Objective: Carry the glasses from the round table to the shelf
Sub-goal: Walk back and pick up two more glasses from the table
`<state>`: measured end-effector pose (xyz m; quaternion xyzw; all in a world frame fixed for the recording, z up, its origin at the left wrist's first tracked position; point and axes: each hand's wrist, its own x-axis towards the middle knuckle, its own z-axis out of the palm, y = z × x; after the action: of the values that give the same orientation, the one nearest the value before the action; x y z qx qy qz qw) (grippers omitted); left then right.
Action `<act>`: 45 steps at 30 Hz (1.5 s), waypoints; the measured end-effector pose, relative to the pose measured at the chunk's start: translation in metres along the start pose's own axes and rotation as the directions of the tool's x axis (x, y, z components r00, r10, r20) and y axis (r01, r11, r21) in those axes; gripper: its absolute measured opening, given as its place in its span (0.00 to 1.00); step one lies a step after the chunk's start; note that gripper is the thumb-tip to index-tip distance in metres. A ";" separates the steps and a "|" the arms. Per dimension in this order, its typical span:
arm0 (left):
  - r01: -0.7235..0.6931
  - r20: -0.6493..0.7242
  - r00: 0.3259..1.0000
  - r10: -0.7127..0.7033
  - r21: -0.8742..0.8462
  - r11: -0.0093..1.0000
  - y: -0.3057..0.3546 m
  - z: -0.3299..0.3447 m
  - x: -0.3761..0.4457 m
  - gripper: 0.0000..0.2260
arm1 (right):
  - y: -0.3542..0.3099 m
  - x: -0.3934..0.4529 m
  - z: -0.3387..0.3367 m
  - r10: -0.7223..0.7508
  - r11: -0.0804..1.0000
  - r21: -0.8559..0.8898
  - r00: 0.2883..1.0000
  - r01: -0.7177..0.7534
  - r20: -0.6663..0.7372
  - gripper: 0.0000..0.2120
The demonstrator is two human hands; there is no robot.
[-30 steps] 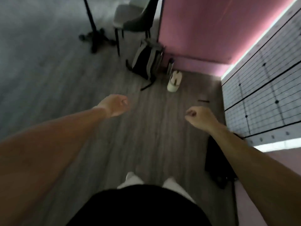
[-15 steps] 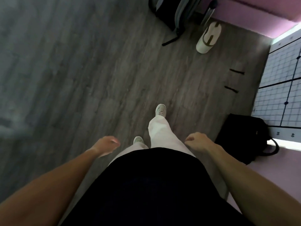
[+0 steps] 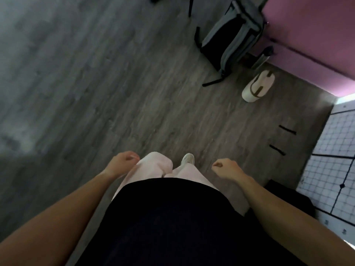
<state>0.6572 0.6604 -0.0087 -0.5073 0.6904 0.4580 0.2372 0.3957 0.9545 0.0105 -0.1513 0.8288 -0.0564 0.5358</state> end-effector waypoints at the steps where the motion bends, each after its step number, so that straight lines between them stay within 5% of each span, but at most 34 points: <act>1: -0.012 0.004 1.000 0.012 -0.031 0.999 0.010 -0.006 0.006 0.04 | -0.007 0.007 -0.010 -0.004 1.000 -0.013 1.000 0.004 0.008 0.11; 12: 0.093 0.025 0.995 -0.092 -0.030 0.995 0.033 -0.096 0.089 0.02 | -0.130 0.082 -0.079 0.005 0.993 -0.122 0.999 0.000 0.041 0.13; 23: 0.048 0.042 0.998 -0.045 -0.059 0.997 0.079 -0.232 0.176 0.04 | -0.315 0.145 -0.154 -0.080 0.996 0.042 0.993 0.084 -0.092 0.10; 34: 0.118 0.093 0.989 -0.111 -0.064 0.991 0.124 -0.315 0.259 0.04 | -0.387 0.232 -0.239 -0.027 0.998 -0.065 1.000 0.027 0.001 0.09; 45: 0.115 -0.014 0.993 -0.117 -0.104 0.988 0.259 -0.444 0.380 0.02 | -0.516 0.354 -0.398 -0.103 0.989 -0.103 0.995 0.104 0.018 0.10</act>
<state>0.3390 0.1060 -0.0007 -0.5626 0.6376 0.4733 0.2301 -0.0006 0.3281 0.0012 -0.2219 0.8184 -0.0402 0.5286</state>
